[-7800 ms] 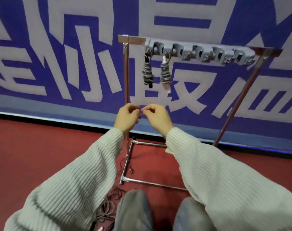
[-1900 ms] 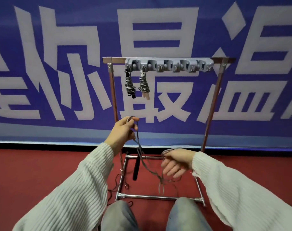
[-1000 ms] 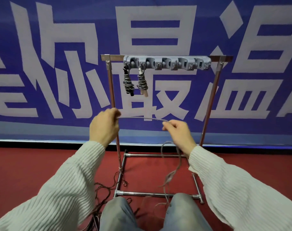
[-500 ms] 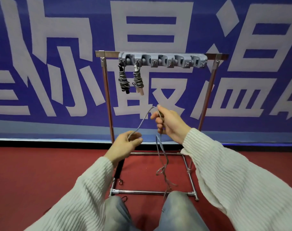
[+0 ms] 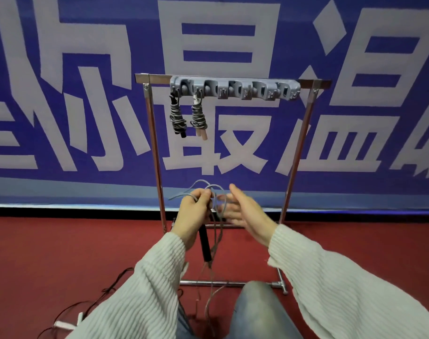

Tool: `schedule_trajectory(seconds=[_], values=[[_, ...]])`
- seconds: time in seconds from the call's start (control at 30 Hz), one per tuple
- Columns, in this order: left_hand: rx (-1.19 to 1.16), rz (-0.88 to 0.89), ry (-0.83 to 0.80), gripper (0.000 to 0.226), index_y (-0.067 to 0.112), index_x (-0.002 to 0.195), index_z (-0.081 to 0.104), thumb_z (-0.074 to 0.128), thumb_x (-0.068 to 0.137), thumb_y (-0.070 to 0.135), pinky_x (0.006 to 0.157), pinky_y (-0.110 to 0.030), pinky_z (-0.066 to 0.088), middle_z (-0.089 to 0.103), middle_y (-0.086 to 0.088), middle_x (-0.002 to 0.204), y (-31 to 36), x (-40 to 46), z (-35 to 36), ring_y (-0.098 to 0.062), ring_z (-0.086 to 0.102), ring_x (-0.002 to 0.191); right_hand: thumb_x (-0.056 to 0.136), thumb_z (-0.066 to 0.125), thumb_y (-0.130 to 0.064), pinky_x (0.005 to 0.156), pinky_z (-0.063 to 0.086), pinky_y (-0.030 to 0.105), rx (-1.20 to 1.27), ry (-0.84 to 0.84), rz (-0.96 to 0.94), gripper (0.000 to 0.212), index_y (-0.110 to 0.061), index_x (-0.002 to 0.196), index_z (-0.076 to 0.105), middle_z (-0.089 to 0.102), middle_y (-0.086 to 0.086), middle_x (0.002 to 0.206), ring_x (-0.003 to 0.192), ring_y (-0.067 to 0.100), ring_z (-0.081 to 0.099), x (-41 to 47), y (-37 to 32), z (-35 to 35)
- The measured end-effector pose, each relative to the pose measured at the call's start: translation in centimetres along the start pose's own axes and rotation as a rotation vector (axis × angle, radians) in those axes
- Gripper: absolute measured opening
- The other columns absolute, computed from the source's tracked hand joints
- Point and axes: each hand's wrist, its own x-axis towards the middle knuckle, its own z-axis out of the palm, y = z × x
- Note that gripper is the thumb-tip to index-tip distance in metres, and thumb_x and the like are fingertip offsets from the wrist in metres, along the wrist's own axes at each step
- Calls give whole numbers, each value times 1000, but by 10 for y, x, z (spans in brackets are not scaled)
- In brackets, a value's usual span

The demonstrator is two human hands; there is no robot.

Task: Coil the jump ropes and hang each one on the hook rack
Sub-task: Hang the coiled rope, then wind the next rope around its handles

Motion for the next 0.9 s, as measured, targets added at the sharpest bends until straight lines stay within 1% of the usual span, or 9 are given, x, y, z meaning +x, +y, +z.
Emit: schedule_trajectory(seconds=[0.07,0.17,0.3,0.37,0.43,0.53,0.7,0.8,0.9], values=[[20,23,13,25,8,86,56,52,107,21,40,-17,36,39,1,60,7,-1,-4,-5,36,41,103,50,-51,91,55,34,38,-74,-26,43,-15,113,73,77,7,100,91,19,72,-5,19,5],[154,60,9,23,10,86,62,59,103,25,46,-19,34,41,4,61,10,1,-15,-8,35,48,99,65,-29,71,49,26,-63,-34,-162,18,-17,87,72,64,1,73,69,13,59,-3,27,12],[317,32,56,19,13,83,69,64,99,23,52,-19,34,49,10,60,20,5,-41,-7,41,56,99,63,-22,56,38,28,-92,143,-167,20,-17,80,65,40,-2,63,51,10,38,9,17,0],[418,8,18,20,14,81,69,66,98,24,61,-22,38,51,15,55,25,4,-58,-6,46,61,98,64,-22,60,42,32,-157,166,-187,16,-13,87,70,43,2,66,54,12,43,12,7,-14],[436,1,5,21,12,87,70,63,100,26,68,-27,42,53,16,56,31,5,-72,-10,49,65,98,65,-22,74,48,34,-149,104,-194,16,-14,89,76,60,5,75,71,16,59,12,-1,-21],[328,7,-114,20,8,102,67,54,106,23,63,-31,48,48,8,58,39,3,-80,-18,52,61,97,65,-26,96,50,42,221,-89,-77,19,-14,83,72,71,7,88,94,23,68,9,-8,-23],[165,10,-303,21,8,109,67,51,106,20,46,-22,23,26,4,62,52,-5,-79,-11,20,51,97,68,-29,93,52,42,268,-40,33,21,-9,94,75,65,4,76,82,20,67,9,-15,-21],[168,1,-369,13,11,97,69,57,102,13,48,-25,18,26,2,60,57,-11,-80,-13,19,51,92,68,-20,102,46,43,454,-134,106,11,-14,83,64,63,1,79,88,19,72,8,-20,-23],[240,11,-269,11,11,96,67,58,102,14,44,-24,19,23,-1,60,56,-8,-87,-14,18,49,96,66,-24,96,51,42,651,-17,95,25,-20,74,55,50,-3,60,66,14,66,17,-23,-30]])
